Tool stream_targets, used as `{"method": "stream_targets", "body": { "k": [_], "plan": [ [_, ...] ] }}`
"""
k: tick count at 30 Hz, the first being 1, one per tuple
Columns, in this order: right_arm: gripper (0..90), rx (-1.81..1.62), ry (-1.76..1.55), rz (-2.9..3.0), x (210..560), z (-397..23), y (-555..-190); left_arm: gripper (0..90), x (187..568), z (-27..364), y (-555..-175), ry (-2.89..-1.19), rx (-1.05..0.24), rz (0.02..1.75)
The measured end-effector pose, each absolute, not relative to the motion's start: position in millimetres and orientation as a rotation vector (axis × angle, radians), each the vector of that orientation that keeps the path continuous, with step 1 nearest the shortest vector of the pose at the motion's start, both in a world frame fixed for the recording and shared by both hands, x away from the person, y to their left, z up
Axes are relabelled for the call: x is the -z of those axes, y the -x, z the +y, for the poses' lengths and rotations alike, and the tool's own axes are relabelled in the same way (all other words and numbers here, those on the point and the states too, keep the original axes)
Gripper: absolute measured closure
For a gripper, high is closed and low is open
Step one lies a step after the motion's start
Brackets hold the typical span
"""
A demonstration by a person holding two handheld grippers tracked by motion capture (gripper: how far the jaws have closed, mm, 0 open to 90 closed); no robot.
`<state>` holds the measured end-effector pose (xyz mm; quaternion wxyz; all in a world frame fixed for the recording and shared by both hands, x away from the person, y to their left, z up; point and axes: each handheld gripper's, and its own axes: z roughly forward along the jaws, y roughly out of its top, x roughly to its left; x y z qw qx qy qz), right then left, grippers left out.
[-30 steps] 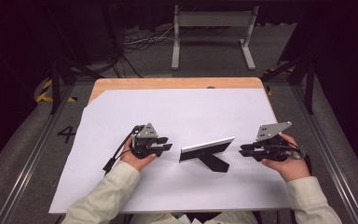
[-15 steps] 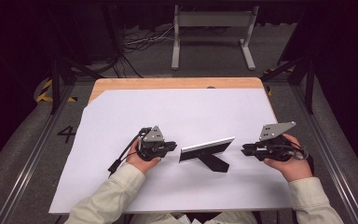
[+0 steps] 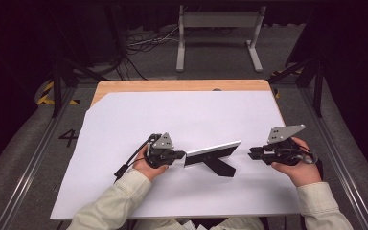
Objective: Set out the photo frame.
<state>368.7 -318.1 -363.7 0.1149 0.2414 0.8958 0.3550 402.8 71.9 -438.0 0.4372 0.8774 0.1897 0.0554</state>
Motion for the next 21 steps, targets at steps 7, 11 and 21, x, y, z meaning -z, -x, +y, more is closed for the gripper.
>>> {"method": "stream_targets", "body": {
  "k": [7,11,21],
  "plan": [
    [75.3,-1.053,-0.716,2.624,362.4,-319.6,-368.5,90.0,445.0,65.2,-402.8,-2.231,-0.089,0.449],
    [75.0,-1.057,-0.720,2.627,362.2,-319.0,-368.5,90.0,446.8,63.2,-402.8,-2.255,-0.075,0.422],
    [73.8,-1.058,-0.716,2.630,359.6,-318.7,-367.2,90.0,446.4,62.2,-402.2,-2.271,-0.042,0.380]
  ]
}}
